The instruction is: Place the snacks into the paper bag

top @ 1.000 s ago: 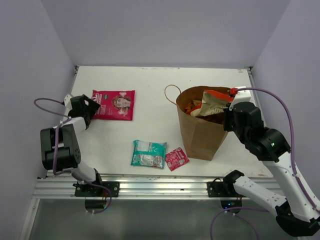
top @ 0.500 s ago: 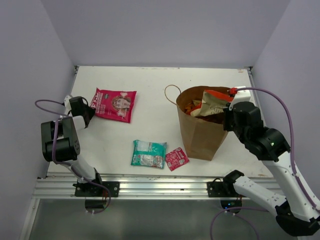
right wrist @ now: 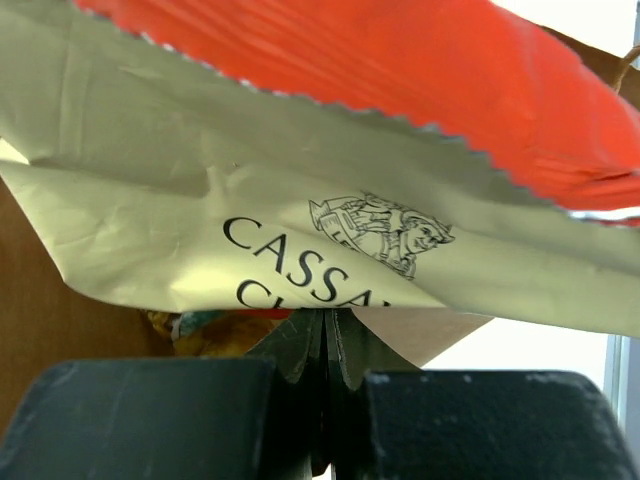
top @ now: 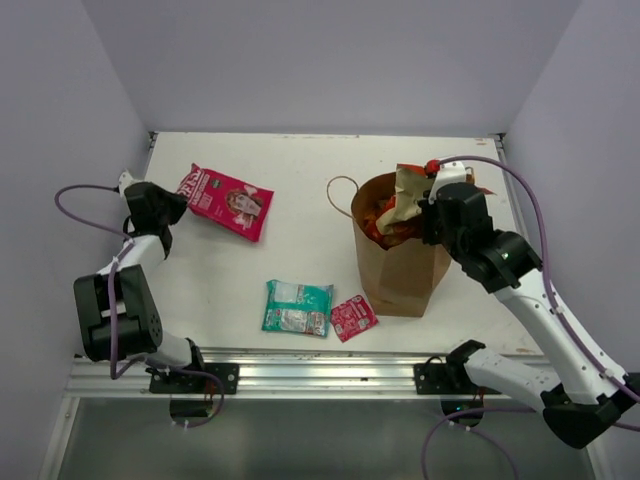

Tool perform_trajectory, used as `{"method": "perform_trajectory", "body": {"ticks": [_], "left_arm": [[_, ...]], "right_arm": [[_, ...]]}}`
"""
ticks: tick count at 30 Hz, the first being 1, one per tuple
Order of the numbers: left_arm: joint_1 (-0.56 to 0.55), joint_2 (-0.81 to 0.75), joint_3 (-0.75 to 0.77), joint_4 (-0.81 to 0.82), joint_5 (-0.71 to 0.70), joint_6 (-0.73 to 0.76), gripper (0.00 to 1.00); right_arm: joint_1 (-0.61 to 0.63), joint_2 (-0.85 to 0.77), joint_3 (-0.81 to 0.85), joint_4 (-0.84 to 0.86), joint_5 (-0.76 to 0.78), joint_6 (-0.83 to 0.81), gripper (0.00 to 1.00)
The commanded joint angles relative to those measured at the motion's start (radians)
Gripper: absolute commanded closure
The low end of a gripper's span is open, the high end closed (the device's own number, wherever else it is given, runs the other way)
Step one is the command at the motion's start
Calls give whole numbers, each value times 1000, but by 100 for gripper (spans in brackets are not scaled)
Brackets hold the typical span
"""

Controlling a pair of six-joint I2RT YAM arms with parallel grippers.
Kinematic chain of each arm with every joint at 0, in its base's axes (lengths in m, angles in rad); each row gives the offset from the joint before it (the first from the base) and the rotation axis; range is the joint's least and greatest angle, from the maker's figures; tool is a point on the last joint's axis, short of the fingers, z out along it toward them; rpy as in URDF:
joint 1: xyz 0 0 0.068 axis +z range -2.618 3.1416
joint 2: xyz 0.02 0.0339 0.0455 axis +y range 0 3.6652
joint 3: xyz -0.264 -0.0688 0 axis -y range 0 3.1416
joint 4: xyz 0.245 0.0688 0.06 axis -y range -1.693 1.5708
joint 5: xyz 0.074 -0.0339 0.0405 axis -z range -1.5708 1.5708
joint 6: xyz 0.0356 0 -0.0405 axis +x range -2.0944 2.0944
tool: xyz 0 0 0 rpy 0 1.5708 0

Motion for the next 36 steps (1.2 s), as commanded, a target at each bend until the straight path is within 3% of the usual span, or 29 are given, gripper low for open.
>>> {"method": "perform_trajectory", "body": {"ticks": [1,5,10,16,23,28,32,36], "left_arm": [[-18,-90,69,46,74,-10,100],[-67,-163,179,46,160,-21,100],[-220,-208,400,32,278,7,100],[-360,-172,774,130,516,-119,100],[-476,-70,1040,265,614,-293,100],[-603,49,1100,394,665,-421,100],[-766,48,1057,290,605,-288,100],[-846,62,1010,258,577,-248,100]], "right_arm": [[4,36,34,67,-67,-30,100],[4,55,61,80,-84,-41,100],[6,32,69,74,-86,-32,100],[4,-43,58,16,-32,1,100],[4,-71,28,-9,-15,11,100],[6,-89,22,-13,-11,16,100],[6,-108,15,-22,1,14,100],[4,-122,3,-28,8,18,100]]}}
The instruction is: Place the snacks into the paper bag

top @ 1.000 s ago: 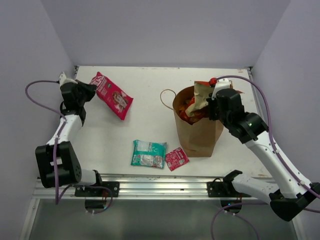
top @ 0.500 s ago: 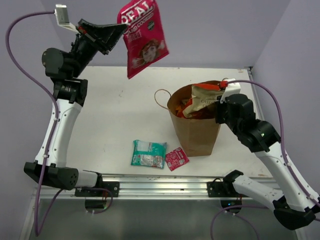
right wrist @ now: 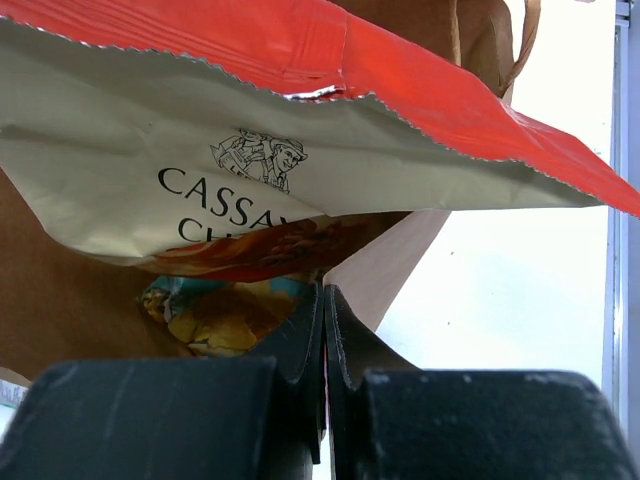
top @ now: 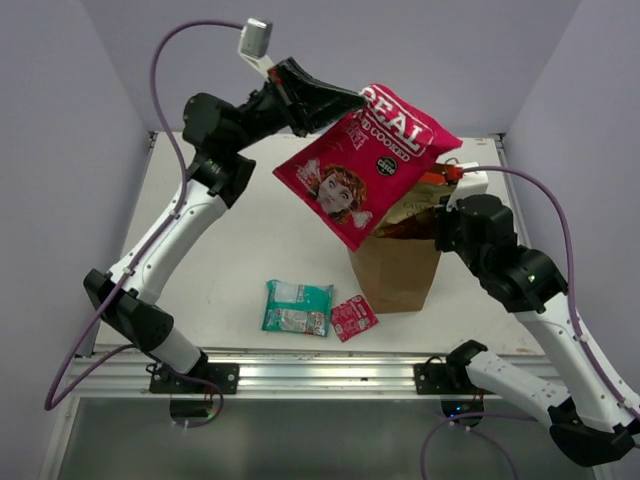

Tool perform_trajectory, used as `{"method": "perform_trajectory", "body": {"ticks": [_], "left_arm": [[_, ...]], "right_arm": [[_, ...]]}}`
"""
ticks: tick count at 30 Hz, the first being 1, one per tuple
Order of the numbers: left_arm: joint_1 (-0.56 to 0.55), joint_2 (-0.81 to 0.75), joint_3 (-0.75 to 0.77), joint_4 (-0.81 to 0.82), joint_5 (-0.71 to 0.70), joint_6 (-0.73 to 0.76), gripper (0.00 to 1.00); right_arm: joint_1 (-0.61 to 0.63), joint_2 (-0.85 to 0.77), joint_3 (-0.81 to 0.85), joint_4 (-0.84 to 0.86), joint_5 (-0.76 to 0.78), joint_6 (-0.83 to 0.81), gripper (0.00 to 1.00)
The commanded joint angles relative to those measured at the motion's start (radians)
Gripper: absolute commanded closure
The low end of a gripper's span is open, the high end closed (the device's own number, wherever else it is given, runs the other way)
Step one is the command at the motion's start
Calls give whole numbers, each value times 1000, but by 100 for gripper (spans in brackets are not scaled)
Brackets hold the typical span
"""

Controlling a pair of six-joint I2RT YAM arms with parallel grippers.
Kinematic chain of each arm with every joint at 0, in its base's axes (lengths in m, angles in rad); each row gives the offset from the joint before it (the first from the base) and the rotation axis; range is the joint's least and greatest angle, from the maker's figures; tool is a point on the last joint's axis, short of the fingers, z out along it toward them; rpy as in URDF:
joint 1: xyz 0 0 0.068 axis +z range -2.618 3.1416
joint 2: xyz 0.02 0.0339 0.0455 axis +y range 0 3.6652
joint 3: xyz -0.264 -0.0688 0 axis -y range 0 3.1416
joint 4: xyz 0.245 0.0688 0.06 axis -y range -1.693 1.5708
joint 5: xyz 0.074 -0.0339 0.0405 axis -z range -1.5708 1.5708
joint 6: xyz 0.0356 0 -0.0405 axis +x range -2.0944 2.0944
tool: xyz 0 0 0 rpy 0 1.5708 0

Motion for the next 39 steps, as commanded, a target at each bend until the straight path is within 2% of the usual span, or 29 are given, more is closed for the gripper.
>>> {"method": "perform_trajectory", "body": {"ticks": [1,12,18,24,26,32,36,39], "left_arm": [[-48,0,-16,15,-38,40,100],[-135,137,12,58,-46,20,100],[-201,169,-59,101,-52,3,100],[-255,281,91,139,2,-61,100],[-261,293,96,171,9,-69,100],[-252,267,-104,264,32,-23,100],[-223,220,-307,328,64,-5,100],[-192,191,-385,293,57,82,100]], "right_arm": [[4,-19,-9,-2,13,14,100],[6,-33,-15,-14,27,10,100],[4,-41,-9,-24,39,5,100],[6,-39,-8,-24,30,7,100],[4,-45,-9,-24,31,8,100],[6,-56,-3,-28,28,8,100],[6,-61,-3,-25,24,5,100],[6,-53,-1,-24,18,5,100]]}}
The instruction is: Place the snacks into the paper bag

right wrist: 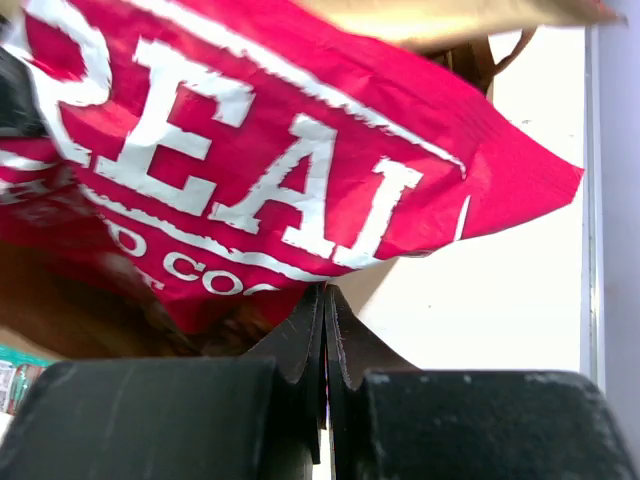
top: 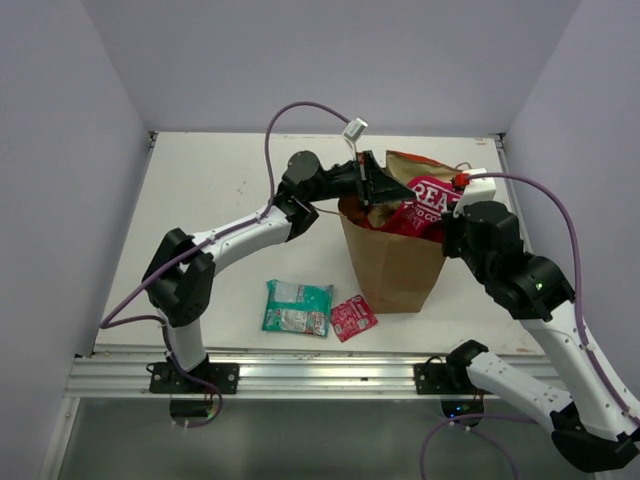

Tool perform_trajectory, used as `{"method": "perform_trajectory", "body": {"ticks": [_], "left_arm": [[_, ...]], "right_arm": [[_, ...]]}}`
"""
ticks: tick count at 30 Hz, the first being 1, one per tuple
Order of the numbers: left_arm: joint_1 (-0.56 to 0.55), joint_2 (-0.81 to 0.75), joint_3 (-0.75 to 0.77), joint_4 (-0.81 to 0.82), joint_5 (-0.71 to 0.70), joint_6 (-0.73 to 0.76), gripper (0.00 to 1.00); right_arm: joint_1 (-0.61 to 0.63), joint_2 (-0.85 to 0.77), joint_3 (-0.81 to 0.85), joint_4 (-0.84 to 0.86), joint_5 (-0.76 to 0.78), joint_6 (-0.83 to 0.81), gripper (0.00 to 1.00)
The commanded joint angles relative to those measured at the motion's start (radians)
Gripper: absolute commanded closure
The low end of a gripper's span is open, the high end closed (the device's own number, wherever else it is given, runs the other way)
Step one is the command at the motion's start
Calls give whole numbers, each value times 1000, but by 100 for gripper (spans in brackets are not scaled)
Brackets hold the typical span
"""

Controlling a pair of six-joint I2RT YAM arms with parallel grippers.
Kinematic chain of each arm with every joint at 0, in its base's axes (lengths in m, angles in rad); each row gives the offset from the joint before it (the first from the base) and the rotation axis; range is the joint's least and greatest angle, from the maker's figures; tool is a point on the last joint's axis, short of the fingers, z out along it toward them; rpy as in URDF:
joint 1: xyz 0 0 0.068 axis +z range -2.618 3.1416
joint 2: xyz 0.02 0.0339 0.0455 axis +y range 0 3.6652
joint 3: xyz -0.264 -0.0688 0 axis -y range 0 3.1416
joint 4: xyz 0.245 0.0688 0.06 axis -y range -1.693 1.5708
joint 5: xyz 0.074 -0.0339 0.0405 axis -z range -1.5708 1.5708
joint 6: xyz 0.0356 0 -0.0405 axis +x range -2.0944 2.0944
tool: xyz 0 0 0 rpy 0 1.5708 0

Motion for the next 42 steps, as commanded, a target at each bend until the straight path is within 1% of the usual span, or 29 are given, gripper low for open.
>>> {"method": "perform_trajectory", "body": {"ticks": [1,2,8,11,12,13,14,15,16,17,18,19,20,21,22,23,24,25,26,27,28,29,30,31,32,33,36,40,42], "left_arm": [[37,-76,-76,22,18,120,100],[39,-80,-84,-24,13,143,100],[45,-80,-125,-81,22,234,100],[45,-105,-101,-154,1,315,100],[44,-131,-76,-199,-33,349,95],[41,-145,-46,-298,-56,432,72],[39,-157,26,-348,-77,476,65],[36,-187,63,-394,-132,520,63],[30,-207,95,-473,-169,610,61],[27,-230,144,-509,-212,658,51],[15,-290,157,-538,-323,745,44],[11,-330,153,-558,-393,783,33],[5,-376,101,-554,-469,807,29],[4,-475,65,-551,-639,827,25],[4,-522,30,-558,-735,852,23],[4,-563,-28,-619,-840,860,22],[4,-635,-57,-668,-1056,843,22],[4,-667,-93,-799,-1164,822,21],[4,-718,-166,-866,-1347,793,21],[5,-737,-209,-930,-1416,719,20],[4,-753,-251,-1065,-1471,675,18],[4,-772,-330,-1137,-1513,618,17],[5,-777,-366,-1211,-1544,479,14],[5,-778,-401,-1321,-1541,419,12],[5,-781,-473,-1347,-1521,371,12],[4,-784,-511,-1350,-1457,322,12],[4,-778,-643,-1316,-1376,250,12],[4,-712,-693,-1359,-1355,208,10],[4,-688,-723,-1348,-1313,211,11]], "right_arm": [[6,-4,13,20,-20,4,100],[6,-4,15,20,-24,4,100],[6,-4,17,15,-20,3,100],[6,-5,17,11,-15,3,100],[6,-5,15,9,-17,3,100],[6,-5,12,9,-18,3,100],[4,-2,12,9,-18,3,100],[6,-1,10,12,-20,3,100],[4,1,9,12,-27,3,100],[4,-1,9,12,-29,4,100],[6,2,9,14,-31,6,100],[4,4,7,15,-31,6,100],[4,2,7,15,-32,6,100],[4,4,9,17,-32,6,100],[4,2,7,17,-34,6,100],[4,2,7,18,-32,6,100],[4,4,7,18,-31,4,100],[4,4,9,20,-32,4,100],[6,4,9,21,-34,4,100],[3,4,10,23,-32,3,100],[6,4,9,24,-34,3,100],[6,4,9,29,-35,1,100],[6,7,9,29,-38,-2,100],[4,8,9,32,-37,-4,100],[4,15,9,34,-43,-5,100],[6,16,9,38,-53,-5,100],[6,16,4,47,-69,-2,100],[4,-11,-16,54,-69,1,100],[6,-21,-20,52,-60,-2,100]]}}
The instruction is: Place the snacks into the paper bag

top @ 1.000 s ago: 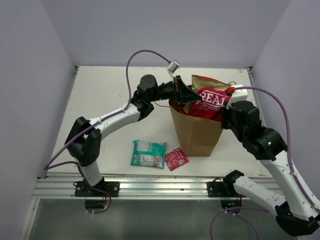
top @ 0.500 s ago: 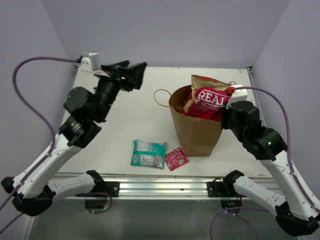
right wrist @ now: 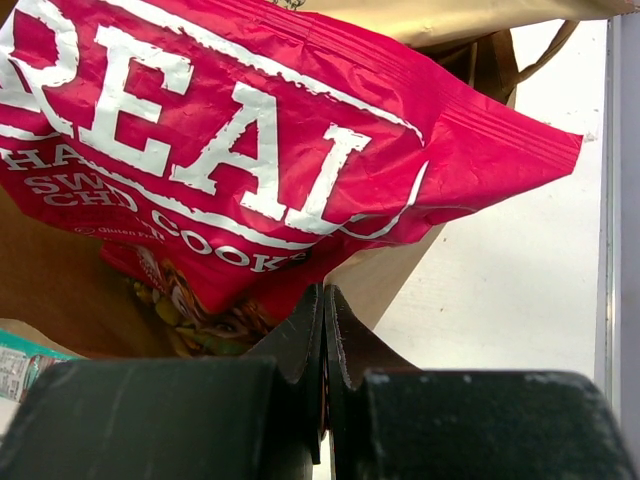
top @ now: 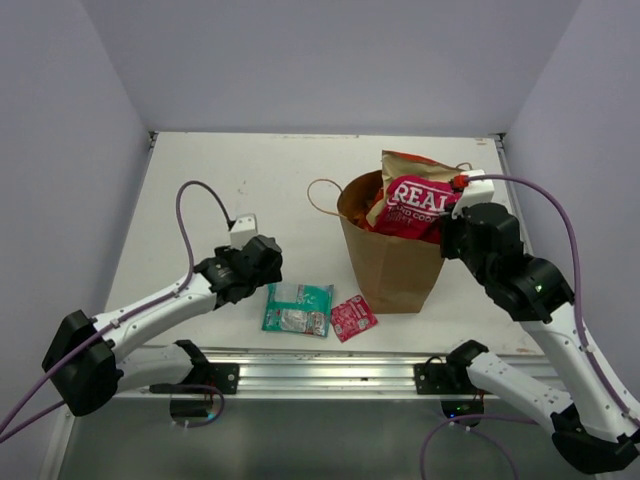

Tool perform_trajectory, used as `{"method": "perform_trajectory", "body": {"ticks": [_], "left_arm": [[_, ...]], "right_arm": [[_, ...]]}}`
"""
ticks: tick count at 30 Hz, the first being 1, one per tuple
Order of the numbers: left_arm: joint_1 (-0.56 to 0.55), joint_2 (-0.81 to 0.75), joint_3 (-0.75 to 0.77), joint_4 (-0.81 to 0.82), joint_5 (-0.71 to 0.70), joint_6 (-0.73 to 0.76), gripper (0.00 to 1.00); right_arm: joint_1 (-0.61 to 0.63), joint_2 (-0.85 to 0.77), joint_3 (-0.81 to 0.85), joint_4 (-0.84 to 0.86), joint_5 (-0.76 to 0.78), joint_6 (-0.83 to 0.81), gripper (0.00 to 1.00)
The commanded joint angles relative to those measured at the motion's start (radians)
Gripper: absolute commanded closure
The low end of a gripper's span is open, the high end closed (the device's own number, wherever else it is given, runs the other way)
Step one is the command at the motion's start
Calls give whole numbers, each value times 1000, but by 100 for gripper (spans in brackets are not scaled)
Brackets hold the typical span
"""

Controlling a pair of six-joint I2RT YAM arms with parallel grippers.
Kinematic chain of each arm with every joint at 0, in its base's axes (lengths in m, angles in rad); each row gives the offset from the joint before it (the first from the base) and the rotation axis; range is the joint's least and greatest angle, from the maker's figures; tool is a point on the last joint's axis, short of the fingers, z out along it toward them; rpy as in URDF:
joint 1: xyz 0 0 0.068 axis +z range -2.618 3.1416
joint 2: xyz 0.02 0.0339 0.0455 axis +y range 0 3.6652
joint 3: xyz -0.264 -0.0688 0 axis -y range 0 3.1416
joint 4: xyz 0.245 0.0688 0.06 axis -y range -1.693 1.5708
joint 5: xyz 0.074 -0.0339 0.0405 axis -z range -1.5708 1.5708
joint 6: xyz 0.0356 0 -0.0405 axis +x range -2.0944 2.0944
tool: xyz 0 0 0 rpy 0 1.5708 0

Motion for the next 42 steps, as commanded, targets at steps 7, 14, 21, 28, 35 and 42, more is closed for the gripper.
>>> {"method": "perform_trajectory", "body": {"ticks": [7,14,21,28,35,42], "left_arm": [[0,36,-162,171,210,-76,14],[-23,35,-233,224,303,-88,20],[-38,23,-264,365,398,-68,27],[-52,86,-265,442,436,-48,82],[-61,52,-138,459,389,78,100],[-70,-14,287,451,349,402,100]], "right_arm": [[4,-31,-12,39,-25,0,100],[6,-37,-17,38,-26,1,100],[4,-22,-10,38,-34,1,100],[6,-20,-4,36,-36,1,100],[6,-28,-7,27,-33,1,100],[6,-31,-6,28,-33,3,100]]}}
